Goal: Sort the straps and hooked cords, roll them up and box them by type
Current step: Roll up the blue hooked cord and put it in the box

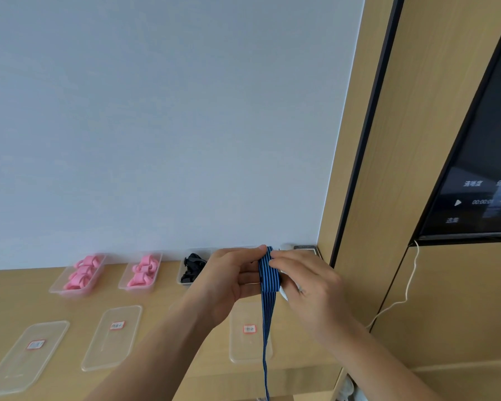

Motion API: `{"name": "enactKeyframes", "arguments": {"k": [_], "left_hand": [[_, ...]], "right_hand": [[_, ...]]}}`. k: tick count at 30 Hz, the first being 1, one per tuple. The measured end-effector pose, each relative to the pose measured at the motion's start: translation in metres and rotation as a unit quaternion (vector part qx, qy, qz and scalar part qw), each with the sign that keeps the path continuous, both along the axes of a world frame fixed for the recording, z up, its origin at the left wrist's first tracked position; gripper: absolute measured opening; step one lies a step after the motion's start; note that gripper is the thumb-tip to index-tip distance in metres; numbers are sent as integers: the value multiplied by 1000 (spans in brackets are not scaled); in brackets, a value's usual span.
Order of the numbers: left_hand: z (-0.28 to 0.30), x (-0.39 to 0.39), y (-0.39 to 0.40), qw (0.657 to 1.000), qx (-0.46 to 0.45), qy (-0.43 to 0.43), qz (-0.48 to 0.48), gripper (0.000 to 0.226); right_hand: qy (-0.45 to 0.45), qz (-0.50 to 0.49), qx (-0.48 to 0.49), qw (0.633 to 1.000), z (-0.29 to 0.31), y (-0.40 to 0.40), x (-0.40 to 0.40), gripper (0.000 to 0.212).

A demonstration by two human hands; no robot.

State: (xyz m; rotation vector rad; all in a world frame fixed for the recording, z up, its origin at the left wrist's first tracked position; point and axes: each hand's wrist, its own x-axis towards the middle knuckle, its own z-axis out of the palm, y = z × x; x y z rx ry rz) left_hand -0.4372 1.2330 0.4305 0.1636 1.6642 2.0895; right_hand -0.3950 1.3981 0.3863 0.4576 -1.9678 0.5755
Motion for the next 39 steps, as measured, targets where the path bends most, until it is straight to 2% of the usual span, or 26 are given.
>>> {"name": "enactKeyframes", "arguments": {"k": [3, 7, 11, 15, 19, 24, 26, 28, 30, 32, 34, 39], "left_hand": [[-2, -3, -1, 1000, 2, 1, -5, 24], [-5, -7, -1, 1000, -1, 7, 1, 22], [-6, -9, 1, 999, -25, 45, 13, 21], [-7, -9, 4, 997, -30, 68, 17, 21], [-7, -10, 6, 995, -29, 79, 45, 18], [-12, -10, 9, 993, -39, 76, 77, 15], [-12, -10, 8, 993, -42, 74, 81, 15], [-12, -10, 5, 993, -45, 74, 76, 14], [-11, -11, 3, 994, -49, 76, 63, 14], [-9, -10, 1, 995, -51, 79, 42, 16], [-8, -8, -1, 996, -44, 78, 27, 17], [-9, 0, 2, 997, -26, 64, 14, 25]], "right_hand": [[-9, 2, 18, 1000, -2, 2, -1, 38], [-47, 25, 5, 999, -1, 2, -1, 31], [-127, 85, -153, 976, 12, -2, 4, 20], [-248, 82, -261, 929, 25, -9, 4, 28], [-329, 71, -268, 903, 22, -12, -1, 14], [-324, 22, -221, 920, 12, -17, -6, 17], [-357, 46, -261, 896, 12, -15, -9, 12], [-404, 78, -334, 848, 15, -13, -10, 2], [-445, 104, -383, 803, 19, -11, -13, 10], [-469, 134, -403, 774, 23, -8, -13, 19], [-476, 152, -402, 767, 27, -6, -12, 23], [-461, 171, -389, 779, 32, -6, -10, 22]]}}
